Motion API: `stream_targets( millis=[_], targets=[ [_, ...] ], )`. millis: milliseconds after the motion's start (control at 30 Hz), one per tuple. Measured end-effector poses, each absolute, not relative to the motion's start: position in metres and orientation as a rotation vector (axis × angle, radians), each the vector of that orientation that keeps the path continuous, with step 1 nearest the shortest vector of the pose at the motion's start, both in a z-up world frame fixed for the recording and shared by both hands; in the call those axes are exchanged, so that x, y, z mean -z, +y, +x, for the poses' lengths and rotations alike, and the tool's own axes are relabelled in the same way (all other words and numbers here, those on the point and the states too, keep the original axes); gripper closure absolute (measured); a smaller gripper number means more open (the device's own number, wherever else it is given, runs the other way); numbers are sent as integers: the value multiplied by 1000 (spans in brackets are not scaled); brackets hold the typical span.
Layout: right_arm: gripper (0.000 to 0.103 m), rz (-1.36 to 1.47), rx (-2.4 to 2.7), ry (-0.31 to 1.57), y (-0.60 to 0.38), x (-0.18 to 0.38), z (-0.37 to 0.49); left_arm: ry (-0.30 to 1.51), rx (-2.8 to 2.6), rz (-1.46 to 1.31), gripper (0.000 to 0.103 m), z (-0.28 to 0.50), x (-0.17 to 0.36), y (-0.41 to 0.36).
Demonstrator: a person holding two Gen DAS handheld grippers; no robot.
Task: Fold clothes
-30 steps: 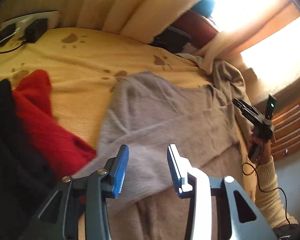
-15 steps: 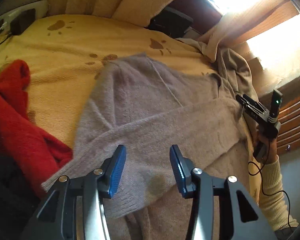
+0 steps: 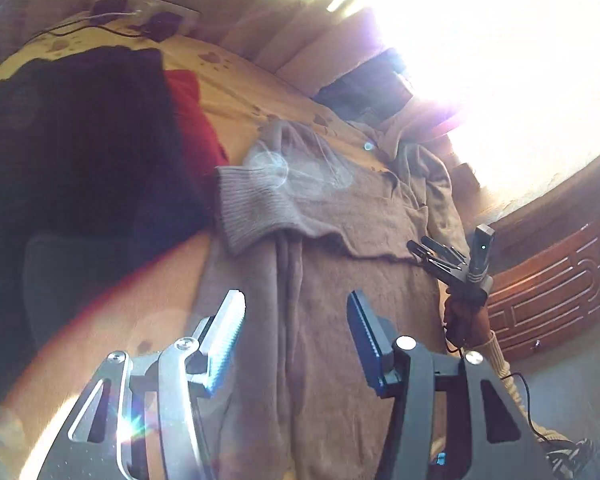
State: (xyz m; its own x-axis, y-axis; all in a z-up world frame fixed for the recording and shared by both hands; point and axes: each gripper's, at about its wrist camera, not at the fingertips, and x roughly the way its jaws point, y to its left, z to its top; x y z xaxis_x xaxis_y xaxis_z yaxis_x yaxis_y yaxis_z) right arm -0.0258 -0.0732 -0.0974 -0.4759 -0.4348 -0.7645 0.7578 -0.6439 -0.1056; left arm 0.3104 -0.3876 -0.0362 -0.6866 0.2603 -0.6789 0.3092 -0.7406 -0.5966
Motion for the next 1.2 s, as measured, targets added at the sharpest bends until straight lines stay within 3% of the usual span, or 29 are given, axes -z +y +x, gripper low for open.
stream_targets(
  millis=[267,567,733,867,1033,1100,1167,1200],
  targets=[
    [40,398,1594,693,-112,40,194,1158,2581,1028,43,440,38,-383],
    [40,-5,1117,1046,-119,81,410,1217,2625,893,37,492,42,-373],
    [41,-131,1052,1181,-129,104,456,1257,2621,794,32,517,40,-386],
    [51,-157,1017,1238,-138,115,476,1291,2613,746,29,533,41,-395],
    [53,-224,963,1301,-147,134,492,1307,2600,709,28,545,41,-402],
    [60,-231,947,1304,-155,137,497,1320,2591,680,27,551,39,-406],
    [98,-207,947,1299,-164,135,499,1339,2580,642,25,557,37,-410],
    [98,-190,957,1290,-168,130,498,1343,2575,623,25,561,35,-412]
  ],
)
